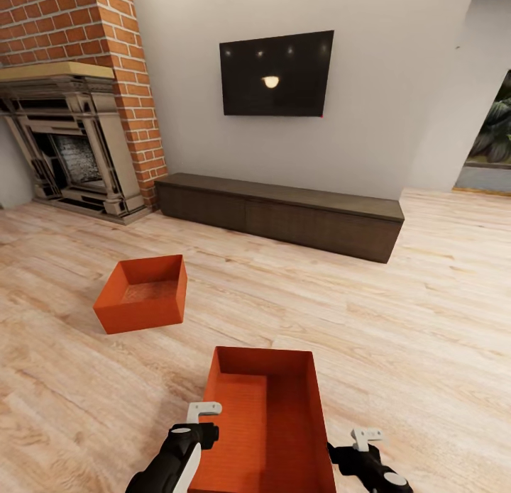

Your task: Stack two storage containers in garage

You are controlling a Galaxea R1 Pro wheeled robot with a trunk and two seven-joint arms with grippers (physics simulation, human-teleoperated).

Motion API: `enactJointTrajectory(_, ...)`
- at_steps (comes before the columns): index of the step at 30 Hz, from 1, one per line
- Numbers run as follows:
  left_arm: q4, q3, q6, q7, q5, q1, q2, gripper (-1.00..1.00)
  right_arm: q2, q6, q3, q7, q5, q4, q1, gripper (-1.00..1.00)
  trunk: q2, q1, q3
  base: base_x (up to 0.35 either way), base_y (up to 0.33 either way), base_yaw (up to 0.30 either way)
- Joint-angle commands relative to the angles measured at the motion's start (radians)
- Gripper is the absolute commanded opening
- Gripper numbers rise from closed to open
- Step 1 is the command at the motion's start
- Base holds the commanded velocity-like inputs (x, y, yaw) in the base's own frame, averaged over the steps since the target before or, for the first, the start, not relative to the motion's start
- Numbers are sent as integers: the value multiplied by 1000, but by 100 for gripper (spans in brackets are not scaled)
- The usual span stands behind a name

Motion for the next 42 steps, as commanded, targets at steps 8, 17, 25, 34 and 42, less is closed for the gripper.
enactJointTrajectory(8, -1, -3, 5, 6, 3, 0, 0, 100, -1, -14, 0, 134, -4, -12, 0, 100, 0, 0, -1, 0, 0, 0)
enactJointTrajectory(17, -1, -3, 5, 6, 3, 0, 0, 100, -2, -7, -2, 141, -17, -4, 0, 100, 0, 0, -1, 0, 0, 0)
enactJointTrajectory(25, -1, -3, 5, 6, 3, 0, 0, 100, -2, -4, -4, 141, -21, 1, 0, 100, 0, 0, -1, 0, 0, 0)
enactJointTrajectory(34, -1, -3, 5, 6, 3, 0, 0, 100, -2, -2, -11, 144, -54, 21, 0, 100, 0, 0, -1, 0, 0, 0)
enactJointTrajectory(42, -1, -3, 5, 6, 3, 0, 0, 100, -7, 65, -3, 167, -219, 20, 0, 100, 0, 0, -1, 0, 0, 0)
